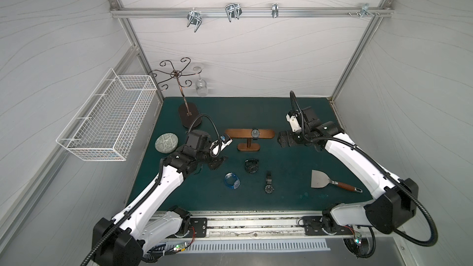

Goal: Place watch on stand
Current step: Pick up the watch at the center of the board.

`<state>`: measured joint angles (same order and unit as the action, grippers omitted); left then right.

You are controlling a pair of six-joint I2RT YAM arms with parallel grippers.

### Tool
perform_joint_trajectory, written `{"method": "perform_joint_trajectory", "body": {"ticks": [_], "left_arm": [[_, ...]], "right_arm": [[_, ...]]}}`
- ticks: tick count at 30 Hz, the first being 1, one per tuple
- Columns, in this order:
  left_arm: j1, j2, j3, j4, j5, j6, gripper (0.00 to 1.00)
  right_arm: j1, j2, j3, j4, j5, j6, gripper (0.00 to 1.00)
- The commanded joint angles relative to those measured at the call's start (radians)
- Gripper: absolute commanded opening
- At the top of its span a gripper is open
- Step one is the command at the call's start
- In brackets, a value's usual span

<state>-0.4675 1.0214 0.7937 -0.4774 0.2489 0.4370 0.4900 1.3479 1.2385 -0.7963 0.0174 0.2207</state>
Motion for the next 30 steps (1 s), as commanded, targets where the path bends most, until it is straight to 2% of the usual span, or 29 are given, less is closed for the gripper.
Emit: {"method": "perform_joint_trajectory", "body": {"ticks": [1,2,3,4,6,8,11,13,16,19,23,27,30], "left_arm": [[-0.122,-0.022,-0.023,0.157,-0.177,-0.190,0.36],[-0.151,-0.015,-0.028,0.185,-0.211,-0.245,0.20],[-0.171,-0.004,-0.033,0.210,-0.242,-0.281,0.10],[-0.201,0.009,-0.050,0.247,-0.300,-0.318,0.06],[-0.253,0.027,-0.109,0.341,-0.368,-0.336,0.03],[-0.302,0.038,-0.205,0.494,-0.463,-0.349,0.05],[-0.323,0.074,-0.338,0.733,-0.502,-0.402,0.08],[-0.338,0.141,-0.410,0.882,-0.550,-0.389,0.08],[-0.356,0.308,-0.479,1.174,-0.580,-0.279,0.07],[-0.359,0.503,-0.520,1.476,-0.598,-0.193,0.07],[-0.376,0.776,-0.537,1.859,-0.598,-0.195,0.06],[-0.432,0.783,-0.525,1.841,-0.688,-0.160,0.05],[-0.464,0.697,-0.575,1.833,-0.714,-0.134,0.05]], "right_arm": [[-0.009,-0.061,-0.013,-0.017,-0.025,-0.005,0.99],[-0.010,-0.080,-0.025,-0.008,-0.016,-0.011,0.99],[-0.010,-0.091,-0.039,0.003,-0.009,-0.015,0.99],[-0.012,-0.101,-0.057,0.017,-0.004,-0.014,0.99],[-0.013,-0.111,-0.105,0.054,-0.008,-0.011,0.99],[-0.012,-0.122,-0.173,0.100,-0.026,0.002,0.99],[-0.007,-0.182,-0.301,0.197,-0.039,0.047,0.99],[0.016,-0.246,-0.390,0.266,-0.032,0.073,0.99],[0.131,-0.328,-0.492,0.350,0.031,0.103,0.99],[0.295,-0.367,-0.550,0.381,0.202,0.138,0.99],[0.399,-0.377,-0.594,0.370,0.239,0.249,0.99],[0.484,-0.429,-0.621,0.341,0.343,0.281,0.99],[0.499,-0.478,-0.623,0.328,0.352,0.291,0.99]]}}
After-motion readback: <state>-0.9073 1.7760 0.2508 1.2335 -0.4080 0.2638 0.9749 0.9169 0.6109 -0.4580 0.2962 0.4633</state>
